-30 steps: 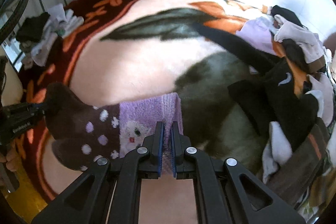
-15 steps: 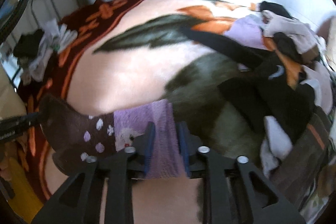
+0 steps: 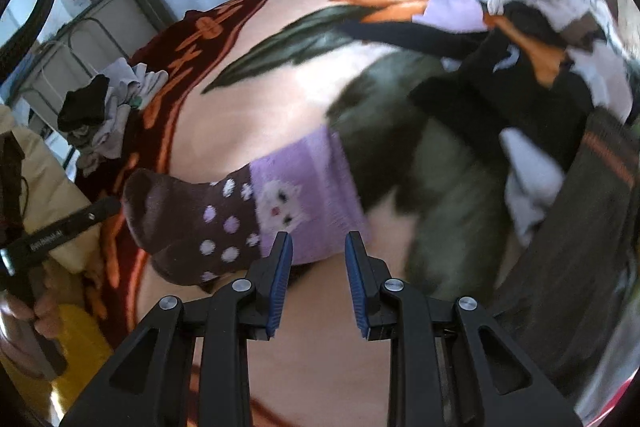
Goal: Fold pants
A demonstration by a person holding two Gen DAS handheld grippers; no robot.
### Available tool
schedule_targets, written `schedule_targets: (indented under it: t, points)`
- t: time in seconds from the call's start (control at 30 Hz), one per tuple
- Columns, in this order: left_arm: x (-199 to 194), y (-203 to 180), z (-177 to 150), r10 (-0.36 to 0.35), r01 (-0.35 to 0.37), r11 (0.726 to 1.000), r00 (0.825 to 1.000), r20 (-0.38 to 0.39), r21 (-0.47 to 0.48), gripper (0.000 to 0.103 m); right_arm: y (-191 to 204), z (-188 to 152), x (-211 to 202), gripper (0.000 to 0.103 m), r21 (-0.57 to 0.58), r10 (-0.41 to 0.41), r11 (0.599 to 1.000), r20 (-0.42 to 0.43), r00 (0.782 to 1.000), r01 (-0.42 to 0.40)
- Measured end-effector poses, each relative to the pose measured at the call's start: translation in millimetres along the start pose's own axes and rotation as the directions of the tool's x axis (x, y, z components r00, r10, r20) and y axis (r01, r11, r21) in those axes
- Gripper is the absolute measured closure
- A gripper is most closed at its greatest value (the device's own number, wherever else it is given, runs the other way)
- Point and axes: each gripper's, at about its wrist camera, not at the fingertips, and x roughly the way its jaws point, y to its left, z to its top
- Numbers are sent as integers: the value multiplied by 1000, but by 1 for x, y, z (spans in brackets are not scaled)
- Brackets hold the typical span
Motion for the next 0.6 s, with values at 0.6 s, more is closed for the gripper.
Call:
schedule_targets:
  t: [0.6]
  points:
    - [51,-7,-17,-14,14,1000,996,-86,0,83,-7,-21,19,65,168,43,985,-54,998,-33]
